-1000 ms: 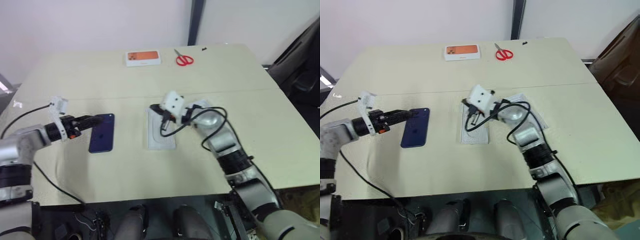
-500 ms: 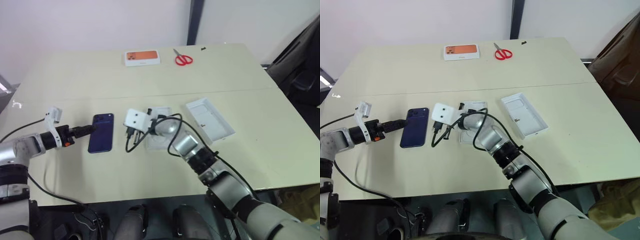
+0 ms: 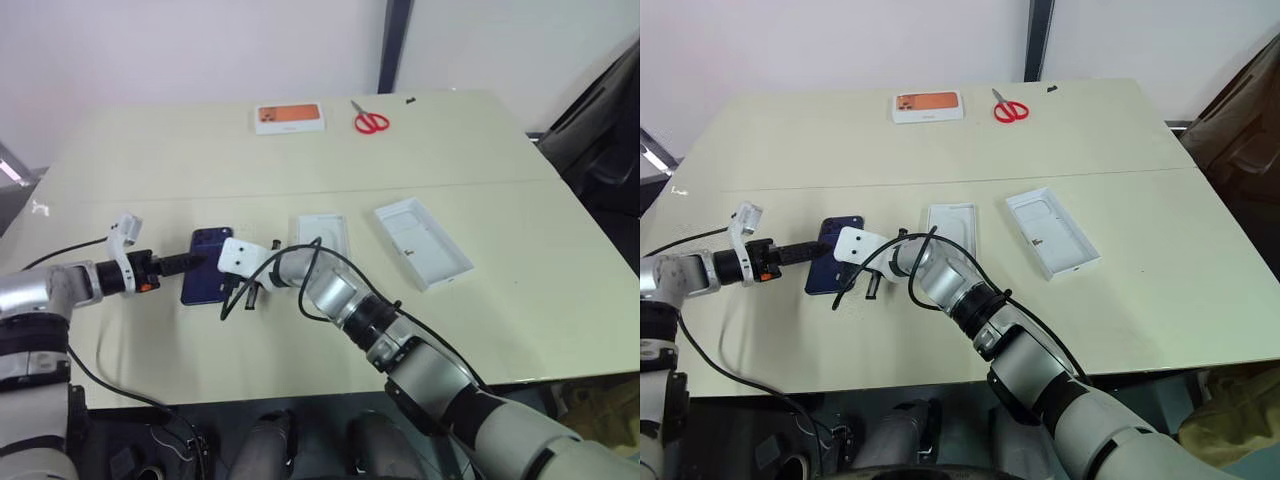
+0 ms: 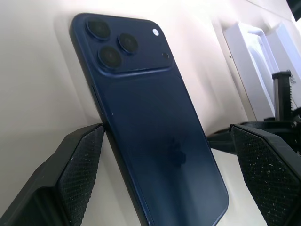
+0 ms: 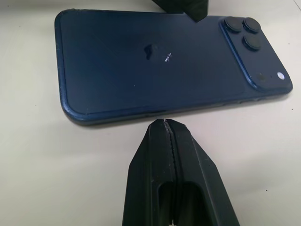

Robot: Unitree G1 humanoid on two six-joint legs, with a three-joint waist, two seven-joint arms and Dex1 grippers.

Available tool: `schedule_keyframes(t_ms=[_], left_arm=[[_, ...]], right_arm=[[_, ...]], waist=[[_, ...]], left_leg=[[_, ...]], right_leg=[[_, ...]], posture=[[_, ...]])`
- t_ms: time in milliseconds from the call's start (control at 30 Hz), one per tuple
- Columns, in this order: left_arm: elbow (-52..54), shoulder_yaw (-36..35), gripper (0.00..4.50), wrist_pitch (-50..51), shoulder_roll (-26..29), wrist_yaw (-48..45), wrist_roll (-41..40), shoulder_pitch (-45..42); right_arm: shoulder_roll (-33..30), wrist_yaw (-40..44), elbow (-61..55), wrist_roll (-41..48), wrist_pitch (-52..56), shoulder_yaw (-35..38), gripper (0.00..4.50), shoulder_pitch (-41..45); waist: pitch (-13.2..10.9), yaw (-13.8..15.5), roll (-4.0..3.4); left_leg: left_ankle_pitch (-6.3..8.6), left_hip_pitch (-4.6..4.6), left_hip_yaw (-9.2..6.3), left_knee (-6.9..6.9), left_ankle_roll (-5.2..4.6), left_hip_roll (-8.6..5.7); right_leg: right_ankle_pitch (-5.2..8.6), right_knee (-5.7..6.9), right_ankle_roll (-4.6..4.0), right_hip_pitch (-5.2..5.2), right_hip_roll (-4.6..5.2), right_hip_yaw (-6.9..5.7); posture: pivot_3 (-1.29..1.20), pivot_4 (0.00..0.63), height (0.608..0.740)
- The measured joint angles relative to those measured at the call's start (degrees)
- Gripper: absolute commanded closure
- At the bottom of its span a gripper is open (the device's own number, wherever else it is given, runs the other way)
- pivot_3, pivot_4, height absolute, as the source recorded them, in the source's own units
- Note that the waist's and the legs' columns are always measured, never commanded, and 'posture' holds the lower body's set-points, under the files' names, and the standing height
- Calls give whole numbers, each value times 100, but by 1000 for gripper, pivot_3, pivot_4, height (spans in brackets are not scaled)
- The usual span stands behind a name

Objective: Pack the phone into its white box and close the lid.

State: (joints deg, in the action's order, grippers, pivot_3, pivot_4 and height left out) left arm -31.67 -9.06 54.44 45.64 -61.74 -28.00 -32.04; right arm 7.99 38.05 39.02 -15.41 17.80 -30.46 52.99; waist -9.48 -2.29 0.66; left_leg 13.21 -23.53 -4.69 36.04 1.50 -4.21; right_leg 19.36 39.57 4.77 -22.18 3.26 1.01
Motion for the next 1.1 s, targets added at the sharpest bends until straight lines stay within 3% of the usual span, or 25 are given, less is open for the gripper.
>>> schedule_keyframes(t_ms=[200, 500, 967, 1033, 1100], left_arm=[[66, 57, 37, 64, -256, 22, 175, -72], [88, 83, 37, 926, -491, 113, 153, -492], [-326, -67, 37, 985, -650, 138, 167, -706], [-404, -133, 539, 1011, -702, 111, 100, -711], [-437, -139, 1346, 1096, -755, 118, 97, -694]], right_arm=[[-161, -81, 29, -46, 5, 24, 4500, 0], [-361, -114, 27, -75, -145, 35, 4500, -14], [-458, -213, 14, -79, -221, 47, 4500, -73], [-470, -213, 1, -78, -228, 47, 4500, -81], [-487, -213, 0, -78, -242, 46, 4500, -81]], waist=[[48, 65, -43], [51, 166, -44], [54, 169, -48], [54, 169, -48], [54, 165, -47]], left_leg=[[13, 8, 0, 3, -23, -7], [14, 12, -6, 11, -25, -10], [13, 21, -15, 10, -24, -12], [13, 21, -15, 10, -23, -12], [13, 21, -15, 10, -23, -12]], right_leg=[[0, -2, 0, 12, 6, 0], [0, -3, 1, 23, 6, -3], [0, -6, 1, 37, 6, -8], [0, -6, 1, 38, 6, -9], [0, -8, 1, 38, 7, -8]], posture=[[0, 150, 740], [0, 150, 740], [0, 150, 740], [0, 150, 740], [0, 150, 740]])
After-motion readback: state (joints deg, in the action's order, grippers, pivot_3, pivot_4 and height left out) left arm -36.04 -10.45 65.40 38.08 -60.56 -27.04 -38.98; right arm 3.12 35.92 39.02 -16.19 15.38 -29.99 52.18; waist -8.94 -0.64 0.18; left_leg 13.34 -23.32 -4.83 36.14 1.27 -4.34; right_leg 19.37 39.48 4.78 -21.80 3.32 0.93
